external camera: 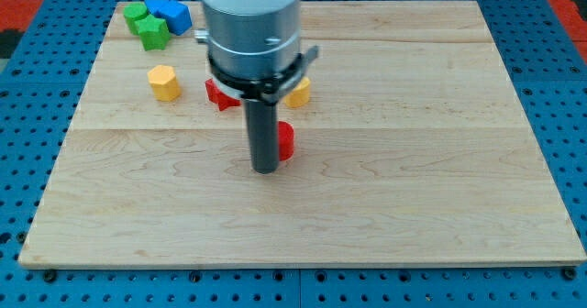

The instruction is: Push the red circle parallel to the right of the heart

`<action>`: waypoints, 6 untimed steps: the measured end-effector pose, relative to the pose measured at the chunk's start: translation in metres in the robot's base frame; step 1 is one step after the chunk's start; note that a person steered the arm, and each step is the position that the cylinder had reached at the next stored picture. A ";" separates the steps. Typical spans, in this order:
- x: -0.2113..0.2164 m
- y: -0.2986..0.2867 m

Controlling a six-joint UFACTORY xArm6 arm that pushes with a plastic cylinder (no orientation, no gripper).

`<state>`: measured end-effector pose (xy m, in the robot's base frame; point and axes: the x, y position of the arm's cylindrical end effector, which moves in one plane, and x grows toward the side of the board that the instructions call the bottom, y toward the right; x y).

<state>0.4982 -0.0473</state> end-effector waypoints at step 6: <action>-0.003 0.038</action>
<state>0.4956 -0.0092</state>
